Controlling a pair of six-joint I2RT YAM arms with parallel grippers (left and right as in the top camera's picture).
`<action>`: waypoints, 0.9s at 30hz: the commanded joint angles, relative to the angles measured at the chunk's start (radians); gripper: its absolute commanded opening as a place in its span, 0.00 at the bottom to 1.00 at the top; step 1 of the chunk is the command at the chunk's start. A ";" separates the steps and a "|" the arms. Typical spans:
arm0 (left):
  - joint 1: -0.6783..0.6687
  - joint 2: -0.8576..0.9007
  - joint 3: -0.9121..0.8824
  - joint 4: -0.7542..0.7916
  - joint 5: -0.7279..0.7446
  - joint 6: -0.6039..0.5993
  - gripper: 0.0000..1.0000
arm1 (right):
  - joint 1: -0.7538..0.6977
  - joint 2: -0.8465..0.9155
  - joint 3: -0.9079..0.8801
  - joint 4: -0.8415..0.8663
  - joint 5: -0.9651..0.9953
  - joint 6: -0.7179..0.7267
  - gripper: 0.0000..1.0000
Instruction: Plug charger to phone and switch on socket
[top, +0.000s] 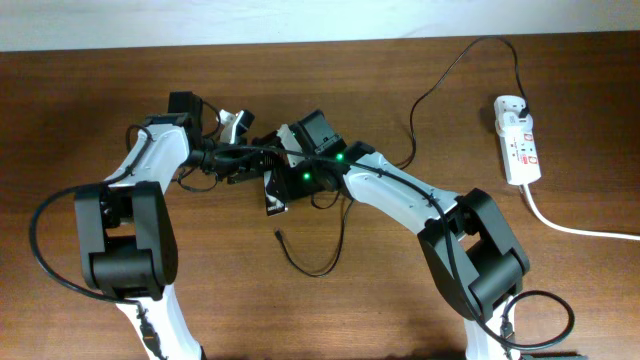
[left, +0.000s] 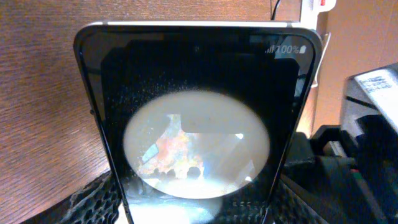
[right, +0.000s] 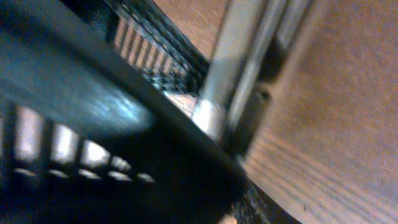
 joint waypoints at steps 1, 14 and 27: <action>-0.002 0.003 0.009 0.002 0.037 0.013 0.72 | 0.003 0.009 0.011 -0.024 0.011 0.047 0.45; -0.002 0.003 0.009 0.002 0.035 0.013 0.90 | -0.024 -0.023 0.011 -0.020 -0.141 0.087 0.04; 0.032 -0.012 0.010 0.035 0.665 0.305 0.61 | -0.178 -0.090 0.011 0.124 -0.577 0.056 0.04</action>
